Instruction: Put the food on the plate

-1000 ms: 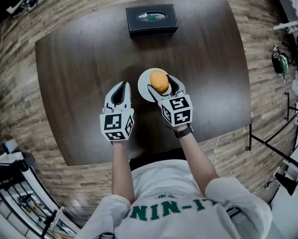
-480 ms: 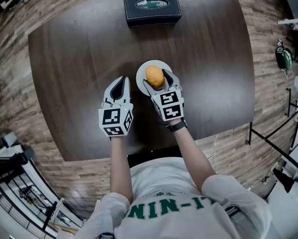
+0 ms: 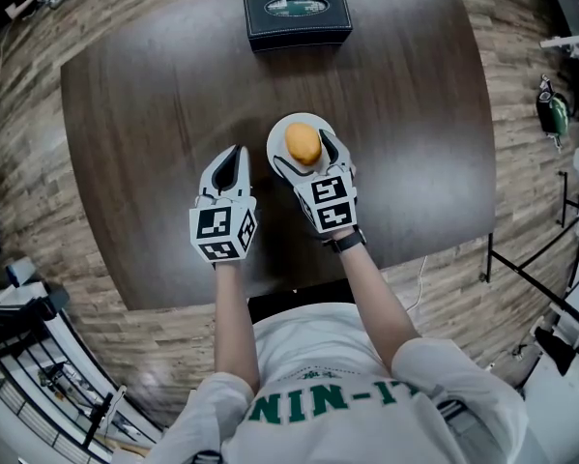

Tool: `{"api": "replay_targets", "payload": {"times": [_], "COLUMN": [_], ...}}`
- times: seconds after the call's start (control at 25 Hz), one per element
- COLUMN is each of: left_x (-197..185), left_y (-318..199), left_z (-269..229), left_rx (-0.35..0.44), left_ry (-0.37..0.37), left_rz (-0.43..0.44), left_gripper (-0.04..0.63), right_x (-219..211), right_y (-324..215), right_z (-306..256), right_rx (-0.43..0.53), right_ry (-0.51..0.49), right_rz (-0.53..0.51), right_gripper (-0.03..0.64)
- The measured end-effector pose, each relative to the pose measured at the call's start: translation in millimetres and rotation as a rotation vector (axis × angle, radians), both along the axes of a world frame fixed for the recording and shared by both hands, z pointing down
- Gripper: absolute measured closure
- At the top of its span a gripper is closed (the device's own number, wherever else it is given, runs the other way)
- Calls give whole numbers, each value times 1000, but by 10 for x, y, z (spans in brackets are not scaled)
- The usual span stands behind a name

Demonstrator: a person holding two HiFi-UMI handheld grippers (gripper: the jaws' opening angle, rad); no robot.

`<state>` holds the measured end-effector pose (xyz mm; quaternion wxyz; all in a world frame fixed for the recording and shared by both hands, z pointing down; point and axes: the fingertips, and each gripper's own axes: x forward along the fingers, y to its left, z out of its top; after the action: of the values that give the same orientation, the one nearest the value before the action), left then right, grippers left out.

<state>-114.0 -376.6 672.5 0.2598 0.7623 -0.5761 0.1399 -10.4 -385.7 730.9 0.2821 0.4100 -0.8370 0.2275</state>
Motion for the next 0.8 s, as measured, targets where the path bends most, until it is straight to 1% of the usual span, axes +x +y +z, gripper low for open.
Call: {"api": "replay_targets", "payload": {"times": [0.16,0.36,0.52,0.68,0.8], "left_x": [9,61,124,173,200], "left_y": [50,140,232,284,330], "left_z": [-92,-259,-441,-740,-969], "left_rx": [10,34,60,108,141], "left_ry": [-3,-8,-11,-19,-28], "left_rz": [-2,8,21,36,45], "left_gripper": [581,581,581,581,581], "right_x": [81,261,449,589,677], "right_y": [18,79,151,228,296], "right_z": [-129,-350,-611,-964,-1248], "right_rx": [23,45,80,132,173], "right_ry": [7,-34,-71,-97,-117], "right_rz": [30,86,141,175,192], "right_gripper": [160,187,236,284,339]}}
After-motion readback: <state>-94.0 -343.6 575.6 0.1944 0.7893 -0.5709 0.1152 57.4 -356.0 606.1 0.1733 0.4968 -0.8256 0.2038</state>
